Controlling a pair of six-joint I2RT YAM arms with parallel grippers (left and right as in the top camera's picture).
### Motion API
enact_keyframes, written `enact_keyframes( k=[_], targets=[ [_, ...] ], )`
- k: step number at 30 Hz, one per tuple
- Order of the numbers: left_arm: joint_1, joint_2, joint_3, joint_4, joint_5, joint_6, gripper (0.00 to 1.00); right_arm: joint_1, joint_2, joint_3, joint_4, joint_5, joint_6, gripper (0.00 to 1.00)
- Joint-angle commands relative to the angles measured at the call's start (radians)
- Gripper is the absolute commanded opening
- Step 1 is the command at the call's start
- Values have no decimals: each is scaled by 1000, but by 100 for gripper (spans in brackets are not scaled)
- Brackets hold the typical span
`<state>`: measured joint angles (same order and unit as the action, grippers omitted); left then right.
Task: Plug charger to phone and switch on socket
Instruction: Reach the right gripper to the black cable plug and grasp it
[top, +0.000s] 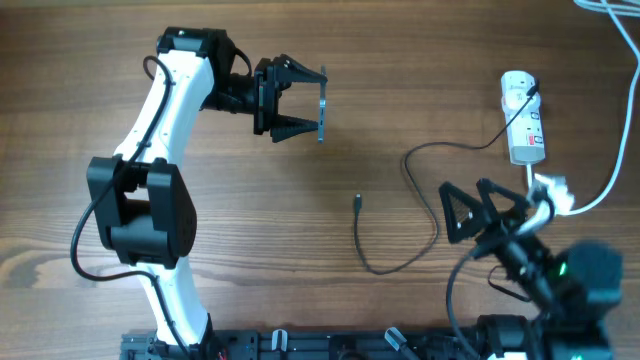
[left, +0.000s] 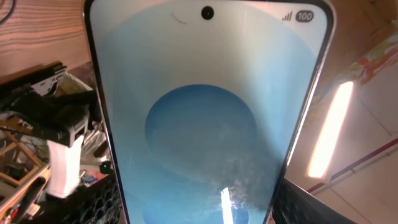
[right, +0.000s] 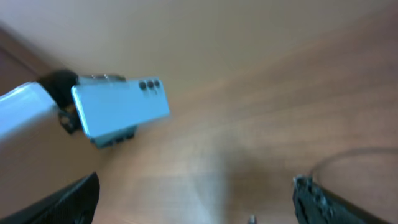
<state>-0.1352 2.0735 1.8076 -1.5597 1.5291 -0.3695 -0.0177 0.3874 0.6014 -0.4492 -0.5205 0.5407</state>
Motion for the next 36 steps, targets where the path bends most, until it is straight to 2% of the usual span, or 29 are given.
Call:
enact_keyframes(
  k=[1, 2, 4, 8, 10, 13, 15, 19, 23, 36],
  targets=[
    [9, -30, 20, -1, 47, -5, 78, -2, 206, 138, 0, -215, -63, 100],
    [9, -30, 20, -1, 48, -5, 78, -2, 288, 141, 130, -432, -74, 100],
    [9, -30, 20, -1, 48, -5, 78, -2, 345, 177, 132, -467, -64, 100],
    [9, -30, 20, -1, 47, -5, 78, 20, 440, 443, -304, -113, -210, 100],
    [9, -30, 20, -1, 47, -5, 79, 109, 543, 691, -599, 196, -270, 100],
    [8, -30, 20, -1, 47, -5, 79, 272, 691, 938, -824, 422, -236, 100],
    [8, -30, 20, -1, 47, -5, 78, 405, 785, 1043, -875, 476, -177, 100],
    [8, -30, 20, -1, 47, -5, 78, 652, 914, 1106, -779, 518, -117, 100],
    [8, -30, 20, -1, 47, -5, 75, 869, 1049, 1108, -587, 737, -39, 100],
    [8, -30, 20, 6, 45, -5, 75, 905, 1233, 1149, -520, 1019, 116, 99]
  ],
)
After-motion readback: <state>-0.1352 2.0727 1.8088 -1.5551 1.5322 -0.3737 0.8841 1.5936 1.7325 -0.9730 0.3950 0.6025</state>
